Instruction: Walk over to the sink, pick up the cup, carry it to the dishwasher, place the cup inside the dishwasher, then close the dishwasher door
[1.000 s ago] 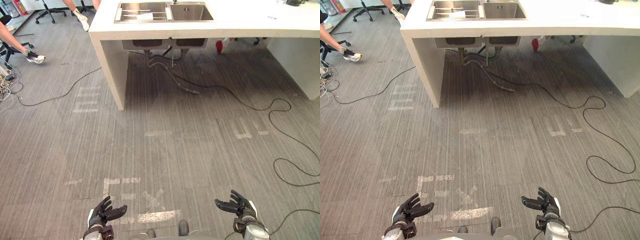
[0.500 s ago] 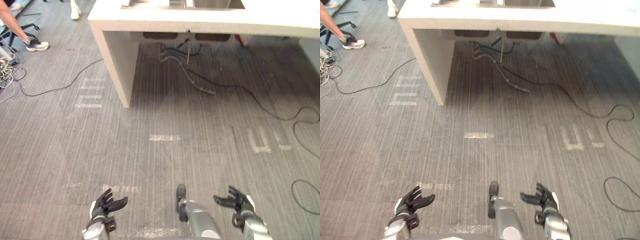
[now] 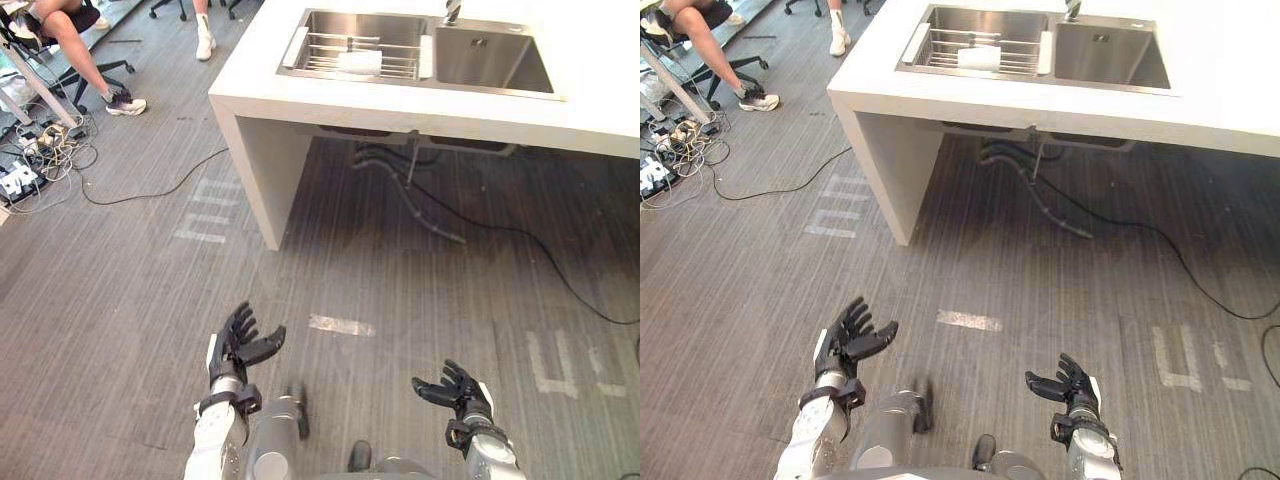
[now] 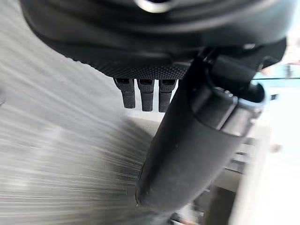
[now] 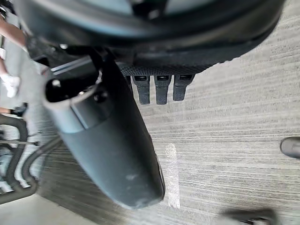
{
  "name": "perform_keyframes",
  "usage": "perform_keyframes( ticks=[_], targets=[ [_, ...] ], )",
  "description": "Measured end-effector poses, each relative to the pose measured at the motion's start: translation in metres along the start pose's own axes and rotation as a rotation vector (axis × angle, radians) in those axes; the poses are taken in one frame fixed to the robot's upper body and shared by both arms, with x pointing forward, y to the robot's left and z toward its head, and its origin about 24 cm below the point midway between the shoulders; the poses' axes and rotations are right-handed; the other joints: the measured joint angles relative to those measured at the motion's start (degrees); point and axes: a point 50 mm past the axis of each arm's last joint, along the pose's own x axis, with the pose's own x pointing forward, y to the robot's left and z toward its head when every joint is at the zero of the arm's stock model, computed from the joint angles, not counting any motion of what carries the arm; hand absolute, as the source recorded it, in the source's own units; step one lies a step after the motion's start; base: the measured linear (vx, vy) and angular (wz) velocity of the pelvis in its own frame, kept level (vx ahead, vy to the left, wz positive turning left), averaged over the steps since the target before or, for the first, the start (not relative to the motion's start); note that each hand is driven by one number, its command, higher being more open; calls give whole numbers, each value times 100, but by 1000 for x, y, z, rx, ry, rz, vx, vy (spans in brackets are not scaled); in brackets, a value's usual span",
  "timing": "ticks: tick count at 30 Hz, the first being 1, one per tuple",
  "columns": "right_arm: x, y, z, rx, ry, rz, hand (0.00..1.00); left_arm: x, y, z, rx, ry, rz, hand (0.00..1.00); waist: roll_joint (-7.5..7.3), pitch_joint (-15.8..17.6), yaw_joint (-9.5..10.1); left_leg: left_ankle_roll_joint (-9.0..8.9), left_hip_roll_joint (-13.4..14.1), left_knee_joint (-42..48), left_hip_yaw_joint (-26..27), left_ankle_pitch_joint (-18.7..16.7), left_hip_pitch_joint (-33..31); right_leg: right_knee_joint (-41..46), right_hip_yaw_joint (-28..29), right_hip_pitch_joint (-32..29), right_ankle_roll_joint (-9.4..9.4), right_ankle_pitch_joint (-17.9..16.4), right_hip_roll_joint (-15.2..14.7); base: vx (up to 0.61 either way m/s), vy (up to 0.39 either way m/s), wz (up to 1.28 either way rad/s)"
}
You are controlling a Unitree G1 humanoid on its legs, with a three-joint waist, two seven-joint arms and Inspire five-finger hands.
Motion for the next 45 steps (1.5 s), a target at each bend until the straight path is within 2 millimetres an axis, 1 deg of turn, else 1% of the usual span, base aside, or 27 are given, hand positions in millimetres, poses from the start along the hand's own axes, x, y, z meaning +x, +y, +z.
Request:
perform_keyframes(
  ticks=[1, 2, 3, 4, 5, 7, 8, 11, 13, 14, 15, 16, 17, 18, 19, 20, 22, 23, 26, 28, 30, 31, 32, 34, 38, 41, 45],
  targets=[
    [0, 3, -1, 2, 4, 7, 90, 0, -3, 9, 0, -38, -17, 90, -115, -45, 21, 68, -78, 175, 104, -129, -6, 154, 67, -6, 116, -126, -140, 572, 197, -58],
    [-3, 2, -4, -5, 6, 7, 90, 0, -14, 27, -8, -114, -59, 90, -210, -105, 25, 130, -157, 479, 256, -486, 54, 684, 250, -138, 358, -270, -362, 562, 218, -43],
    [-4, 2, -4, -6, 5, 9, 90, -3, -25, 45, -21, -192, -106, 90, -213, -109, 30, 165, -204, 630, 371, -804, 260, 1659, 431, -423, 526, -357, -529, 555, 233, -43],
    [-4, 2, -4, -5, 4, 12, 90, -4, -32, 54, -25, -233, -136, 90, -228, -105, 28, 183, -277, 604, 421, -923, 440, 2400, 481, -670, 701, -338, -647, 624, 290, -23],
    [-5, 5, -6, -8, 3, 25, 90, -7, -45, 79, -3, -348, -205, 90, -271, -115, -134, 256, -533, 388, 442, -1188, 1056, 4647, 519, -1446, 1086, 58, -1073, 497, 211, 1],
    [-8, 11, -8, -20, 3, 54, 90, -12, -50, 95, 14, -438, -221, 90, -219, -171, -277, 272, -569, 308, 436, -1451, 1568, 5618, 486, -1883, 1001, 47, -1176, 512, 154, 3],
    [-11, 16, -12, -26, 7, 80, 90, -17, -53, 108, 17, -513, -228, 90, -172, -262, -345, 262, -523, 207, 412, -1611, 1870, 5788, 331, -2219, 848, -34, -1194, 450, 73, -2],
    [-14, 26, -14, -28, 8, 116, 90, -22, -57, 130, 24, -663, -233, 90, -166, -289, -474, 158, -421, -46, 291, -1823, 2364, 5167, -99, -2762, 516, -220, -1166, 479, -25, 14],
    [-14, 28, -15, -33, 9, 132, 90, -21, -54, 137, 50, -707, -204, 90, -117, -312, -543, -39, -261, -296, 249, -1956, 2768, 3799, -272, -3076, 420, -206, -959, 597, -116, 19],
    [-14, 29, -15, -34, 10, 135, 90, -18, -49, 137, 82, -714, -169, 90, -99, -331, -644, -189, -139, -371, 160, -2045, 2928, 2834, -156, -3152, 361, 55, -751, 602, -193, 41],
    [-14, 27, -17, -39, 20, 131, 90, -11, -45, 135, 129, -708, -134, 90, -154, -365, -705, -363, -60, -356, 70, -2154, 3079, 1877, 99, -3142, 275, 539, -540, 619, -222, 50],
    [-14, 26, -19, -45, 29, 129, 90, -8, -41, 133, 156, -697, -110, 90, -201, -389, -751, -466, -49, -310, -11, -2220, 3162, 1497, 214, -3093, 199, 1086, -487, 662, -257, 45],
    [-13, 16, -23, -71, 53, 110, 90, -2, -35, 124, 202, -652, -58, 90, -28, -383, -793, -578, 128, -145, -133, -2317, 3327, 1497, 197, -2901, -2, 1619, -332, 534, -202, 17],
    [-11, 13, -23, -81, 58, 104, 90, 0, -32, 121, 221, -628, -41, 90, 77, -410, -764, -598, 289, 21, -160, -2286, 3289, 1569, 172, -2864, -105, 1556, -227, 640, -257, -1],
    [-9, 10, -19, -87, 54, 98, 90, 5, -31, 121, 279, -626, -34, 90, 138, -407, -717, -645, 382, 496, -268, -2064, 3188, 1729, 121, -2761, -223, 1229, -120, 477, -201, -8],
    [-8, 9, -18, -90, 50, 99, 90, 6, -32, 122, 293, -628, -36, 90, 169, -392, -743, -710, 457, 790, -346, -1934, 3109, 1698, 61, -2627, -282, 1138, -68, 668, -315, 8],
    [-10, 4, -20, -97, 48, 103, 90, 7, -37, 126, 349, -653, -69, 90, 193, -364, -742, -849, 662, 2366, -567, -1298, 2620, 1418, 1, -2015, -382, 949, 74, 609, -277, 11],
    [-12, -1, -17, -106, 30, 102, 90, 8, -42, 136, 437, -708, -114, 90, 249, -349, -709, -931, 948, 3991, -586, -1093, 1922, 942, 11, -1352, -416, 912, 217, 435, -167, -1],
    [-15, -6, -7, -97, -28, 95, 90, 1, -49, 156, 550, -816, -180, 90, 243, -344, -680, -806, 1184, 4454, -275, -1560, 1159, 525, 76, -829, -441, 896, 223, 324, -107, -10],
    [-14, -11, -3, -92, -46, 88, 90, -2, -57, 169, 607, -904, -222, 90, 253, -347, -569, -772, 1249, 3994, -103, -1775, 832, 340, 206, -607, -438, 893, 186, 247, -16, -27],
    [-15, -15, -4, -87, -43, 76, 90, -2, -67, 179, 671, -969, -270, 90, 223, -339, -568, -714, 1069, 2672, -76, -1772, 769, 315, 247, -487, -306, 800, 65, 204, 106, -9],
    [-16, -20, -5, -97, -40, 67, 90, -2, -74, 182, 715, -997, -308, 90, 365, -387, -593, -589, 922, 1550, -84, -1169, 838, 419, 259, -525, -192, 683, 40, 160, 154, 3],
    [-15, -23, -5, -106, -39, 62, 90, -1, -78, 183, 734, -1008, -333, 90, 443, -396, -602, -631, 906, 1154, -133, -817, 853, 496, 265, -555, -112, 594, 77, 143, 184, 6],
    [-19, -19, -18, -89, 8, 71, 90, 0, -86, 182, 827, -1017, -414, 90, 343, -413, -621, -682, 650, 413, -144, -866, 1238, 758, 330, -724, 31, 390, -135, 114, 151, 6],
    [-25, -9, -31, -59, 44, 103, 90, 6, -88, 165, 938, -932, -526, 90, 248, -439, -578, -576, 373, -175, 162, -714, 1687, 817, 547, -672, 143, 325, -366, 81, 81, -19],
    [-26, -4, -34, -44, 49, 115, 90, 4, -102, 156, 965, -914, -639, 90, 191, -487, -581, -544, 239, -547, 272, -585, 1884, 801, 629, -673, 165, 313, -437, 54, 47, -12],
    [-27, 0, -35, -35, 54, 127, 90, 20, -112, 139, 1025, -829, -723, 90, 58, -612, -682, -563, 182, -1025, 277, -353, 2078, 769, 624, -683, 177, 305, -437, 20, -2, 0]
  ],
)
